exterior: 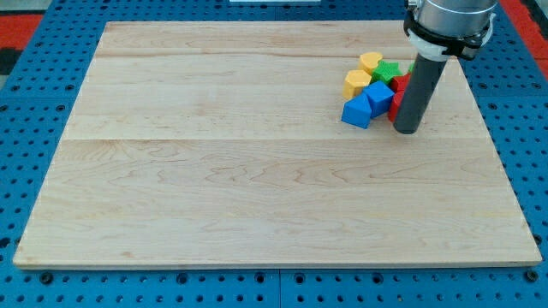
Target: Point your arm at green circle
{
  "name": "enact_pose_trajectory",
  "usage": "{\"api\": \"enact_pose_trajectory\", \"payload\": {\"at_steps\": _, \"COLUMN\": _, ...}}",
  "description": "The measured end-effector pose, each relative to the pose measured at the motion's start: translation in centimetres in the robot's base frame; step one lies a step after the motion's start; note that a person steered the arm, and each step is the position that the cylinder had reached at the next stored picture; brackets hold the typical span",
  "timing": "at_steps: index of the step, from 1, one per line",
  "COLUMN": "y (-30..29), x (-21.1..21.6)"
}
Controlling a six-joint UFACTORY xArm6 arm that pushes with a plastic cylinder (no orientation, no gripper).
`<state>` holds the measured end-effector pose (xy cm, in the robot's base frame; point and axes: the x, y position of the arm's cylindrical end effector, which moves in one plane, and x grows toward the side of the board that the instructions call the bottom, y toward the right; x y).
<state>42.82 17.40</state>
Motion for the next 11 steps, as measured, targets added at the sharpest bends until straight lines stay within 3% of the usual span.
{"api": "enact_pose_trajectory", "payload": {"at_steps": 1, "y": -0.2, "x": 3.3}}
{"api": "enact_pose_trajectory", "payload": {"at_steps": 2, "y": 4.2, "x": 4.3}}
{"api": "enact_pose_trajectory", "payload": {"at_steps": 5, "y": 11.0, "x": -12.8}}
{"api": "enact_pose_trajectory", "payload": {"at_steps": 6, "y": 8.5, "x": -16.2}}
{"api": "enact_pose_trajectory", "payload": {"at_steps": 7, "y": 4.9, "x": -17.0}}
{"api": "enact_pose_trajectory", "payload": {"at_steps": 11, "y": 1.7, "x": -13.7}}
